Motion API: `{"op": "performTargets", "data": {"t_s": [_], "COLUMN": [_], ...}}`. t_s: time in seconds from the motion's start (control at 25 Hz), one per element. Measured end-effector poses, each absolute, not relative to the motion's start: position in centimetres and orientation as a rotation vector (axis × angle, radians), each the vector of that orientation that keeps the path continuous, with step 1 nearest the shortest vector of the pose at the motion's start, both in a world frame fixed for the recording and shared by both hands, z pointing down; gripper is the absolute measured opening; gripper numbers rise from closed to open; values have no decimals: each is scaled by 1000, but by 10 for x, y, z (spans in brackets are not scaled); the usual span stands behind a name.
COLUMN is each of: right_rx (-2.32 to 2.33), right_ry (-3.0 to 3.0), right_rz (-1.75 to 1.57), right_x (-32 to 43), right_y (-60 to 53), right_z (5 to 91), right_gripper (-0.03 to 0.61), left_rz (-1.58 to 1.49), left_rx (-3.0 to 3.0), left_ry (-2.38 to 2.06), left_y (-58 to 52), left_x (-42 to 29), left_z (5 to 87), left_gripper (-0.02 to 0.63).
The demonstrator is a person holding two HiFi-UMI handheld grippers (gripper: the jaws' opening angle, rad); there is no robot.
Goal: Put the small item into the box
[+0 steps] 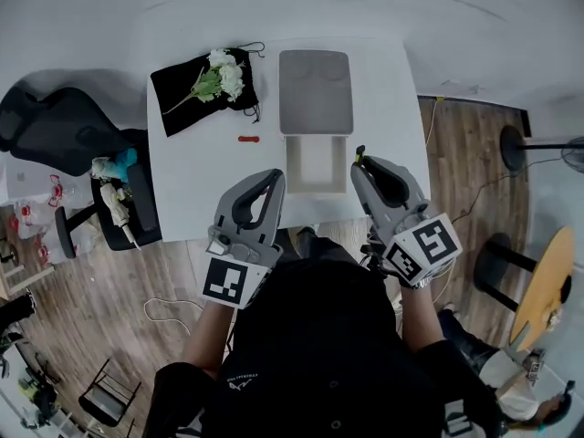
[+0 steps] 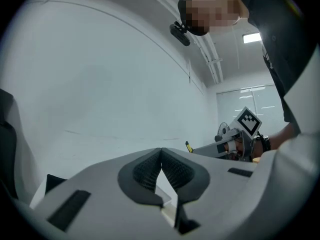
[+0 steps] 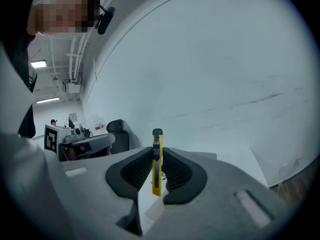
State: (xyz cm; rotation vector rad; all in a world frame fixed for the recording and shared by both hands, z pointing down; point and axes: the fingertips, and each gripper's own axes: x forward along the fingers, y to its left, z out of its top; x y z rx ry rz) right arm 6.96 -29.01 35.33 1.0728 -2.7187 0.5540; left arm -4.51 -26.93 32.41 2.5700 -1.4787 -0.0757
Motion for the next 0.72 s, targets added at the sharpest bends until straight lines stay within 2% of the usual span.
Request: {"op": "performTargets", "data": {"t_s": [0.72], "right_rx": [1027], "right_ry": [-2409], "right_rz": [709], "right_x": [34], "right_y": [-325], "right_z": [471], "right_gripper": [69], "left_rz": [-73], "left_rx": [2577], "left_ry": [-1337], "left_y": [-314], "left_x": [-66], "left_z": [340], "left_gripper": [5]}}
